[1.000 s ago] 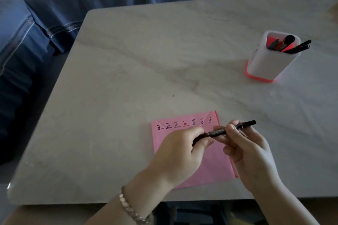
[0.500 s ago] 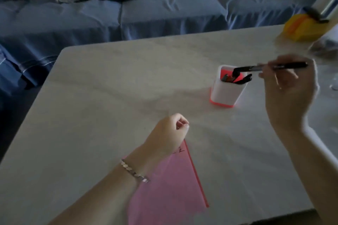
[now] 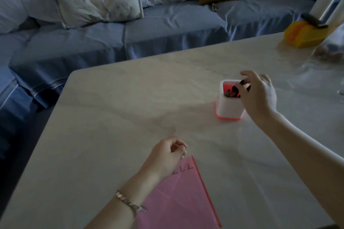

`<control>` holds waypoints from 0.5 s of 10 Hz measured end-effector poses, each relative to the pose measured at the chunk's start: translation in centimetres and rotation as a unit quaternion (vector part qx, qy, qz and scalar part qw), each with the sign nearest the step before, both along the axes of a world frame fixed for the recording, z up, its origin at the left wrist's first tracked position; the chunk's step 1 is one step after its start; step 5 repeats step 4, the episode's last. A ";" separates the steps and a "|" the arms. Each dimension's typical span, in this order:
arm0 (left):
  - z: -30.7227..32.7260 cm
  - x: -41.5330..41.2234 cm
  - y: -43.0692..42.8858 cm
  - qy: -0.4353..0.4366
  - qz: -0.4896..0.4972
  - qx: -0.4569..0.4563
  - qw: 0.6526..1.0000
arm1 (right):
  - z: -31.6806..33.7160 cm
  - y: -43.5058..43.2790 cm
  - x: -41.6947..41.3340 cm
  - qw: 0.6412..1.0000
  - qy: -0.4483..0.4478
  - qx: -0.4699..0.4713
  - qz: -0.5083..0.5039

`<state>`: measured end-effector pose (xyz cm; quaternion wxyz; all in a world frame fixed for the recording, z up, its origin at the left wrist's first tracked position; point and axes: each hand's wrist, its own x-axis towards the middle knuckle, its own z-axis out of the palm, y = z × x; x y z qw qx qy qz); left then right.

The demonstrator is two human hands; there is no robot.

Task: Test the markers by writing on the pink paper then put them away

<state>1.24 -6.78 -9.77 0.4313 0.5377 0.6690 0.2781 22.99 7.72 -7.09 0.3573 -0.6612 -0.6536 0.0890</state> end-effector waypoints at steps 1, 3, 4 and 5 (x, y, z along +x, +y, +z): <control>0.2 0.2 0.2 -0.011 0.004 0.006 1.000 | 0.0 -0.1 0.5 0.999 -0.043 -0.004 -0.006; 1.2 0.3 0.9 0.022 -0.037 0.005 0.999 | 0.7 -2.1 0.3 0.984 -0.152 0.040 0.079; 3.2 -0.2 2.9 0.131 -0.071 0.012 0.989 | 3.6 -3.3 -2.0 0.972 -0.190 0.003 0.135; 3.2 -0.2 2.9 0.131 -0.071 0.012 0.989 | 3.6 -3.3 -2.0 0.972 -0.190 0.003 0.135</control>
